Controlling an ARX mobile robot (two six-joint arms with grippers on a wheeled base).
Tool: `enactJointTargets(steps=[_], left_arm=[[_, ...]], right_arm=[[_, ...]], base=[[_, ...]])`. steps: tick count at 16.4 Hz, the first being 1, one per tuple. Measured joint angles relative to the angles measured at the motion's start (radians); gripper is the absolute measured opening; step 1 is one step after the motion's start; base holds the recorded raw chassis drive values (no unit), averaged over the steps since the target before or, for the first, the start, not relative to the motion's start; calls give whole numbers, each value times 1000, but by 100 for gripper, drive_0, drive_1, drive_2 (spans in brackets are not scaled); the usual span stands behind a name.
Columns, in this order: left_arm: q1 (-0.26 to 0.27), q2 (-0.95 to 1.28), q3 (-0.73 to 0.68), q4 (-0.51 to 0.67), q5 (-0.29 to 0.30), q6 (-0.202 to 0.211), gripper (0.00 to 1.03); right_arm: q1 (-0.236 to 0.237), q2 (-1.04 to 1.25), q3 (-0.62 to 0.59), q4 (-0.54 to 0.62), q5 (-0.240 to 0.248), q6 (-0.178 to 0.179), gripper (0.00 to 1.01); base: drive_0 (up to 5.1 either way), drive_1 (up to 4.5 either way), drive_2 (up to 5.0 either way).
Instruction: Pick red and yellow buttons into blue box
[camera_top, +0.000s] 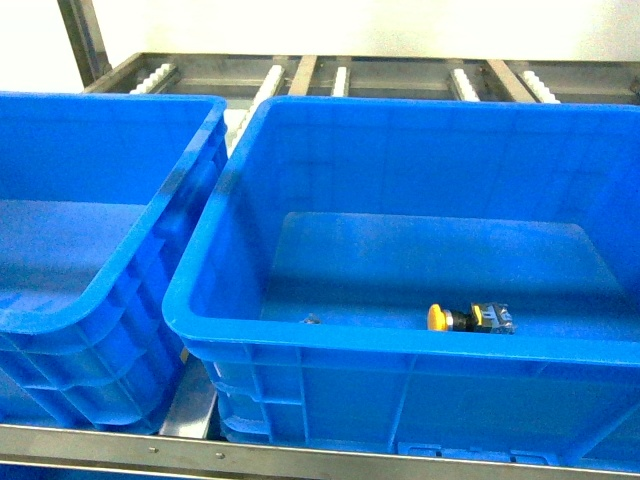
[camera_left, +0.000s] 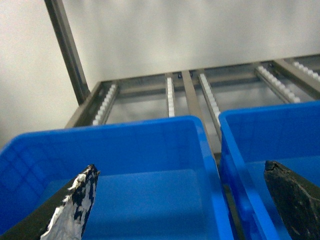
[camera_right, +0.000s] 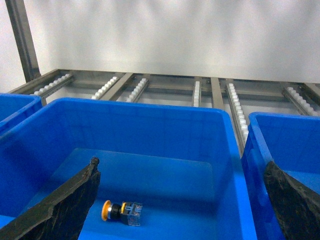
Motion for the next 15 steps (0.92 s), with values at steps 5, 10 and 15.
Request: enactJointTargets(steps=[5,10,15], left_arm=[[24,-20,14,-87,36,-37,89],[135,-171,-136,-104,145,-113,36],[181,-256,-191,-124,192,-117,3]], right_arm=[[45,-17,19,-119,104,-11,89],[59,-91,-24,-175,180,-30,35],[59,-133,-51,-192,180,-30,2]], base=[[0,0,0],[0,0,0],[0,0,0]])
